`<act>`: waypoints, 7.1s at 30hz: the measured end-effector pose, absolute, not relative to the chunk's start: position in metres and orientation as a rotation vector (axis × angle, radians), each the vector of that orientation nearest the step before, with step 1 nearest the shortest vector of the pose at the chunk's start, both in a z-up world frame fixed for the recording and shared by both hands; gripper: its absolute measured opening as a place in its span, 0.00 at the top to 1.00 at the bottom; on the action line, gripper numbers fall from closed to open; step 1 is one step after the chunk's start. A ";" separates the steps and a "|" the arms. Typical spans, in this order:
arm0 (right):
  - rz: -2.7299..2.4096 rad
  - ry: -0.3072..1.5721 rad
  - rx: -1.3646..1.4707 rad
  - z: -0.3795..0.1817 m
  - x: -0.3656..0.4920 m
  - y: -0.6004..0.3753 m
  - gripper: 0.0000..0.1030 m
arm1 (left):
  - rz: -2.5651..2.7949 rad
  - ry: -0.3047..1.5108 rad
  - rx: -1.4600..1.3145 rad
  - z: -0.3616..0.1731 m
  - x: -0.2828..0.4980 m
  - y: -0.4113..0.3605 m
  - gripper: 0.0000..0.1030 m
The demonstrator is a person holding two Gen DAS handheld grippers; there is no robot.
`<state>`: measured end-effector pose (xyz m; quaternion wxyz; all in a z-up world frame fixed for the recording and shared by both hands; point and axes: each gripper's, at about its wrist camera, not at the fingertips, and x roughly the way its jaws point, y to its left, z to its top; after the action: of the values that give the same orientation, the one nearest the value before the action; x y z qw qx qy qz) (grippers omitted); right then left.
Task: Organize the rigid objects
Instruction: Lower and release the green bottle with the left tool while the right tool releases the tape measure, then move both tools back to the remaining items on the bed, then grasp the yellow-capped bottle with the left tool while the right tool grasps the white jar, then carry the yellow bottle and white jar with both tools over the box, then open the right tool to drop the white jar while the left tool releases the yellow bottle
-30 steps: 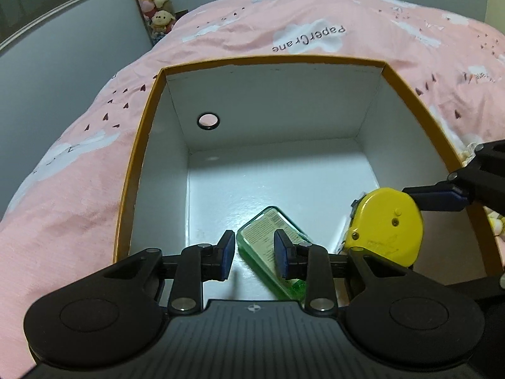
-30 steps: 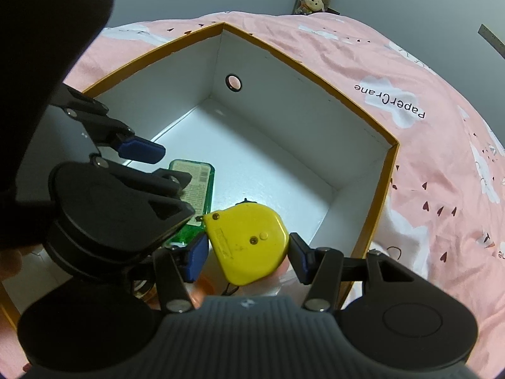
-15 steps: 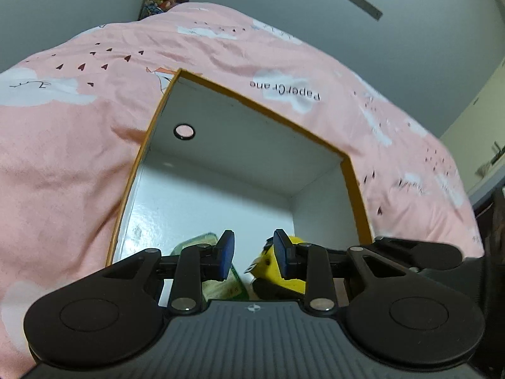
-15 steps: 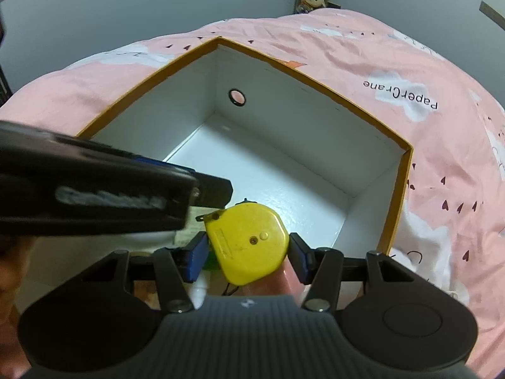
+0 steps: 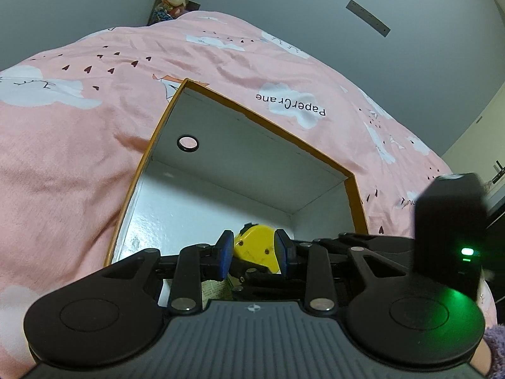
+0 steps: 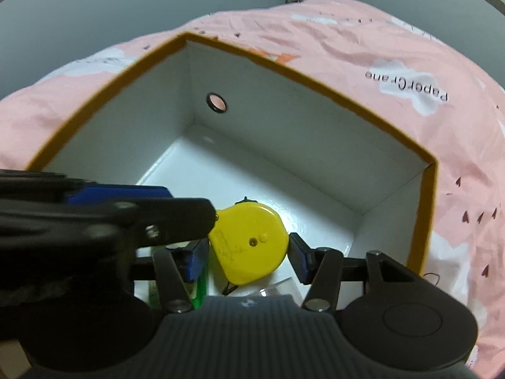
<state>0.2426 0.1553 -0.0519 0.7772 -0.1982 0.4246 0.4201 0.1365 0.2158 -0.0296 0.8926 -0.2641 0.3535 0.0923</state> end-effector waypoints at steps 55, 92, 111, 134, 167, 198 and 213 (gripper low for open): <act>0.436 0.751 0.006 -0.027 0.187 -0.149 0.33 | -0.136 0.656 -0.083 -0.008 0.137 0.011 0.55; 0.448 0.976 0.123 -0.112 0.243 -0.157 0.65 | -0.595 1.030 0.764 -0.084 0.216 -0.066 0.53; 0.430 1.018 0.215 -0.117 0.247 -0.175 0.65 | -0.644 1.126 0.905 -0.137 0.238 -0.092 0.67; 0.471 0.918 0.221 -0.090 0.226 -0.177 0.67 | -0.421 0.953 0.213 -0.040 0.214 -0.019 0.74; 0.978 0.718 -0.481 -0.014 0.243 0.076 0.67 | -0.012 0.973 0.110 -0.009 0.211 0.178 0.74; 0.935 0.717 -0.732 -0.036 0.245 0.105 0.67 | 0.024 1.001 0.084 -0.026 0.210 0.177 0.53; 0.942 0.684 -0.534 0.005 0.238 0.071 0.61 | -0.021 0.889 0.091 0.015 0.190 0.160 0.53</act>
<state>0.2381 0.0710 0.0046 0.8019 -0.2491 0.3191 0.4395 0.1903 0.1601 0.0148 0.9019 0.0440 0.4296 -0.0101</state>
